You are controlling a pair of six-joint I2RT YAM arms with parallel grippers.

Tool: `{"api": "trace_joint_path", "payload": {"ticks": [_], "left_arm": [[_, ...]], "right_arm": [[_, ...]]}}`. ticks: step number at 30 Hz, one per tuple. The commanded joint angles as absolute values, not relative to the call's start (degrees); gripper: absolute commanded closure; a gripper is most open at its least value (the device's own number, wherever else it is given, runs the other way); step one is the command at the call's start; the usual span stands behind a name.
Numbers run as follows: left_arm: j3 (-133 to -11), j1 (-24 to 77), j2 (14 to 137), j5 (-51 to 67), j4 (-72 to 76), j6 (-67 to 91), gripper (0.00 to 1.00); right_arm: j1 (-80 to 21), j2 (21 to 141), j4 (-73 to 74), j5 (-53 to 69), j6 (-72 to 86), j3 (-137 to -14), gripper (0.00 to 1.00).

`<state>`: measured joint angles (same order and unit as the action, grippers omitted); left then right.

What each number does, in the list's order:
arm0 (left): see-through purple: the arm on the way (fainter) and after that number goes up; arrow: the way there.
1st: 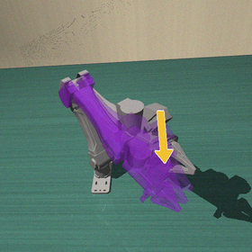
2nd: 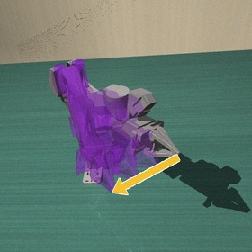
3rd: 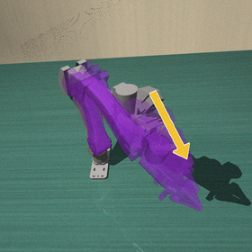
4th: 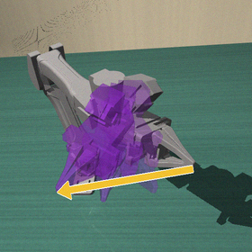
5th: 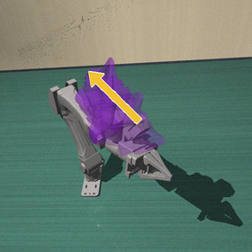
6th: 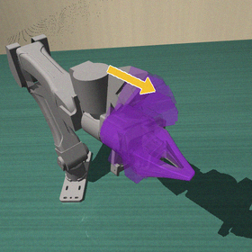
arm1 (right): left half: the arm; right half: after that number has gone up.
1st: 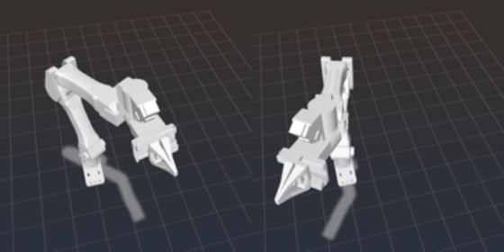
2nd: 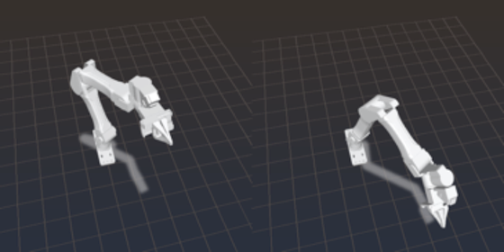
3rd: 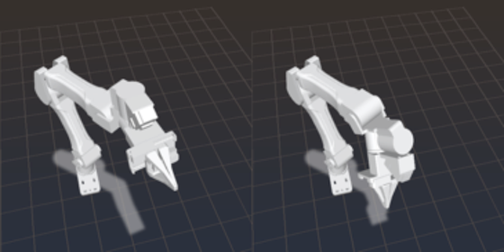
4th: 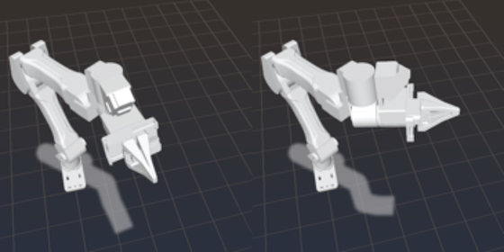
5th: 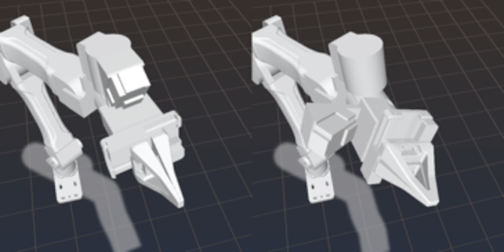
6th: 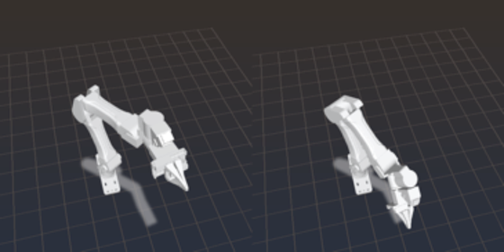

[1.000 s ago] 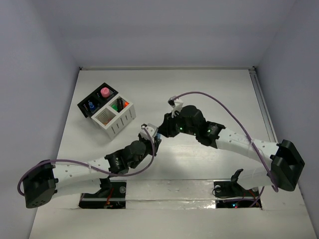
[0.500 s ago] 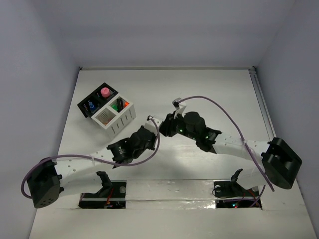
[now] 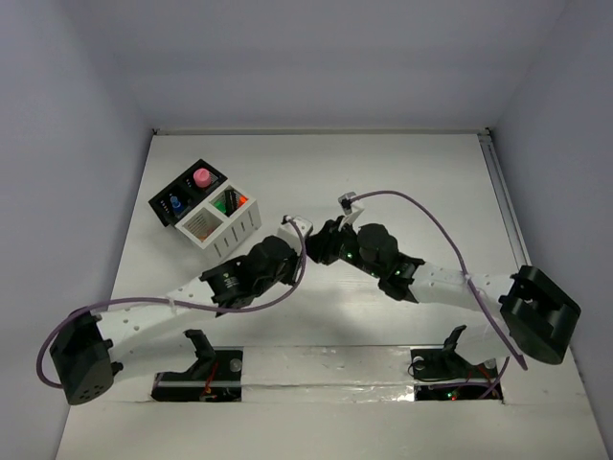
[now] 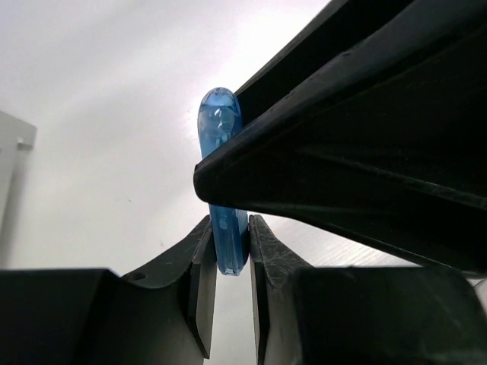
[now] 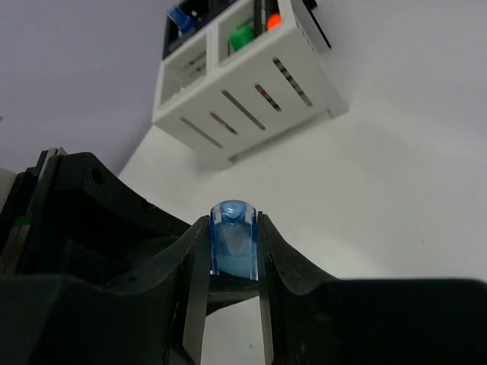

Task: Sort the stationery into containers
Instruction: Close the pen cap on the pen.

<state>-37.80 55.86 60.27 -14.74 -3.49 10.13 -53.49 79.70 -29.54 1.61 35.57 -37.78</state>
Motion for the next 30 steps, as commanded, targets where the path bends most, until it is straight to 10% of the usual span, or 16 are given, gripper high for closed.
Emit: {"api": "trace_joint_path", "payload": {"ticks": [1,15,30], "left_arm": [[-45.18,54.76,51.77,-15.38,45.70,12.47,1.00],[-29.11,54.76,43.07,-15.46,41.84,23.28,0.99],[-23.21,54.76,28.75,-18.98,27.17,25.40,0.48]], "right_arm": [[-58.27,88.93,-11.32,18.35,35.07,-33.31,1.00],[-57.83,83.67,-13.53,10.81,39.98,-46.05,1.00],[-55.64,90.43,-20.21,8.52,45.35,-62.12,1.00]]}}
